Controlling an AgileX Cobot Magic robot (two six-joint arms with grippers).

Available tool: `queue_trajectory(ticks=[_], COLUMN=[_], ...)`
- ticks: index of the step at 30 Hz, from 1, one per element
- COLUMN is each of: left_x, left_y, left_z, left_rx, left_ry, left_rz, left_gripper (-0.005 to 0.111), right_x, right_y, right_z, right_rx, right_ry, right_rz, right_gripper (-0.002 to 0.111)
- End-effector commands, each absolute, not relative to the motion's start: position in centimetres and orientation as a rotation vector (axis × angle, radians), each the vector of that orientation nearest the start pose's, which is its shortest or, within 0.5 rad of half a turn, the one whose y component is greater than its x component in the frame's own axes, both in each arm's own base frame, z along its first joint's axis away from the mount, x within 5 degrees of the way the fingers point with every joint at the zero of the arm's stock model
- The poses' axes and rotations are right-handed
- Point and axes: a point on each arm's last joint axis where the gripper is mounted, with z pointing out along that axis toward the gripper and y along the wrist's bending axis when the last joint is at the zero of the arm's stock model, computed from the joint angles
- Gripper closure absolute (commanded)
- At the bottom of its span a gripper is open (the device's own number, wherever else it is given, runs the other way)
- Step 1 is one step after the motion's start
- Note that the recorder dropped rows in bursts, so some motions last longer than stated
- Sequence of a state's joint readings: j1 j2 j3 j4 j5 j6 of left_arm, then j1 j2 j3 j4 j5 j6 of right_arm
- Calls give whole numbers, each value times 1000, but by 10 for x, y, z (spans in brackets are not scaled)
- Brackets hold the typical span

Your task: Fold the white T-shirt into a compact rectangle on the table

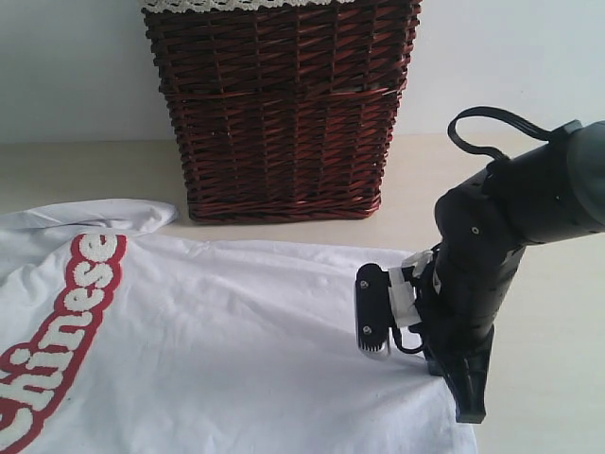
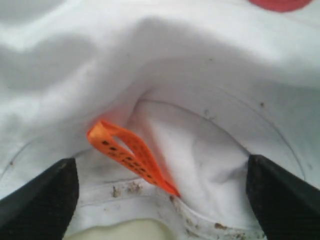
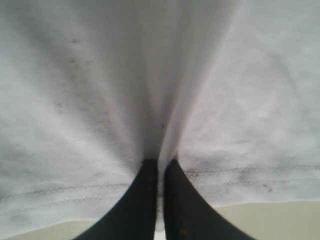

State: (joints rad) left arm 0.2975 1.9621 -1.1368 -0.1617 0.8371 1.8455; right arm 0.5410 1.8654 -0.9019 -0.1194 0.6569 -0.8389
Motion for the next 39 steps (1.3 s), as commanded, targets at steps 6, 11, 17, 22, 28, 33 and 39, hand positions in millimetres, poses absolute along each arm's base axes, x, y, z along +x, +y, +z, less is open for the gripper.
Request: queue_trajectory(ticks=[6, 11, 17, 22, 28, 33, 39], left_x=[329, 331, 325, 314, 317, 320, 321], left_y=[89, 86, 91, 99, 100, 101, 102], left_z=[127, 127, 122, 111, 110, 110, 111], left_rx=[2015, 1946, 1891, 2032, 2037, 2031, 2027], left_ry=[2277, 2282, 2368, 2326, 2289, 2280, 2272], left_rz=[-165, -193, -181, -107, -53, -14, 14], left_gripper=[20, 20, 21, 21, 21, 21, 21], right_x=[262, 262, 262, 262, 262, 262, 262], right_y=[147, 147, 147, 147, 147, 147, 147], right_z=[108, 108, 108, 108, 108, 108, 108], right_rx=[-2104, -2104, -2102, -2103, -2103, -2103, -2103], right_ry=[2318, 2318, 2320, 2322, 2322, 2322, 2322], right_rz=[-133, -133, -133, -133, -133, -133, -133], right_gripper=[108, 108, 108, 108, 108, 108, 108])
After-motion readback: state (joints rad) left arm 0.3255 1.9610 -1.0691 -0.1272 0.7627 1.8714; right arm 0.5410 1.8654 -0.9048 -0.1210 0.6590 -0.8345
